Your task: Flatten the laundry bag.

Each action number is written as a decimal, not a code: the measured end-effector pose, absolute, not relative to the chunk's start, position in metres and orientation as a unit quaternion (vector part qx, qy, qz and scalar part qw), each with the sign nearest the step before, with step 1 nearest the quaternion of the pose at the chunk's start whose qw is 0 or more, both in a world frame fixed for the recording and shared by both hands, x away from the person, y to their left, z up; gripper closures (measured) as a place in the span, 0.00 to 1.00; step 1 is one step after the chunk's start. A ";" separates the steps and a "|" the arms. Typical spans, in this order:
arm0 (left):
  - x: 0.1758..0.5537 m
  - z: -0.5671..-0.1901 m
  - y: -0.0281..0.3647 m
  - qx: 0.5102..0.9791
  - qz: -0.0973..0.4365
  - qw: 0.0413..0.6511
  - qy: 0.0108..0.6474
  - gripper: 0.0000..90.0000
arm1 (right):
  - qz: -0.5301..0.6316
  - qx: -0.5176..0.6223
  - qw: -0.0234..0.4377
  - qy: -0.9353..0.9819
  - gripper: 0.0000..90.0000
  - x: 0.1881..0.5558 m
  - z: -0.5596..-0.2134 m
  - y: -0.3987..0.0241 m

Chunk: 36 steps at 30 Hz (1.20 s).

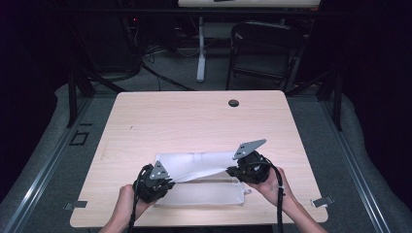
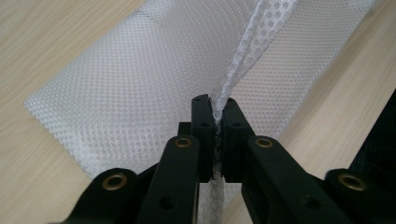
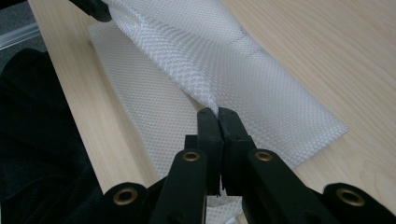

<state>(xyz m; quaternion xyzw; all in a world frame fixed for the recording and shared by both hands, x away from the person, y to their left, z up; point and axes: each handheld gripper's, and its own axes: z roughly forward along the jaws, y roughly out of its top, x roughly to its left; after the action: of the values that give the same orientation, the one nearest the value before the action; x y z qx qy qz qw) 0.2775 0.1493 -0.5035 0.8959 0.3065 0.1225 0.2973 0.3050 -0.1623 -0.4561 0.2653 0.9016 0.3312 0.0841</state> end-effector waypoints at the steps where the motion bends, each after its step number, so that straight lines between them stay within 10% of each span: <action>1: 0.277 -0.503 0.149 0.897 0.122 0.295 0.305 0.98 | 0.330 0.265 0.084 0.902 0.99 0.305 -0.456 -0.163; 14: 0.268 -0.480 0.147 0.897 0.137 0.299 0.294 0.98 | 0.316 0.263 0.106 0.905 0.98 0.291 -0.446 -0.166; 26: 0.294 -0.458 0.145 0.881 0.155 0.313 0.320 0.98 | 0.304 0.276 0.139 0.901 0.68 0.295 -0.453 -0.170; 36: 0.317 -0.450 0.145 0.874 0.172 0.320 0.322 0.98 | 0.316 0.281 0.147 0.894 0.91 0.309 -0.449 -0.174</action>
<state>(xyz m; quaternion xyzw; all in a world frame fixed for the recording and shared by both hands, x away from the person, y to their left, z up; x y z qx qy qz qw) 0.3171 0.1451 -0.4504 0.8742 0.3218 0.1721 0.3202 0.3086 -0.1741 -0.4489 0.2810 0.8942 0.3158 0.1475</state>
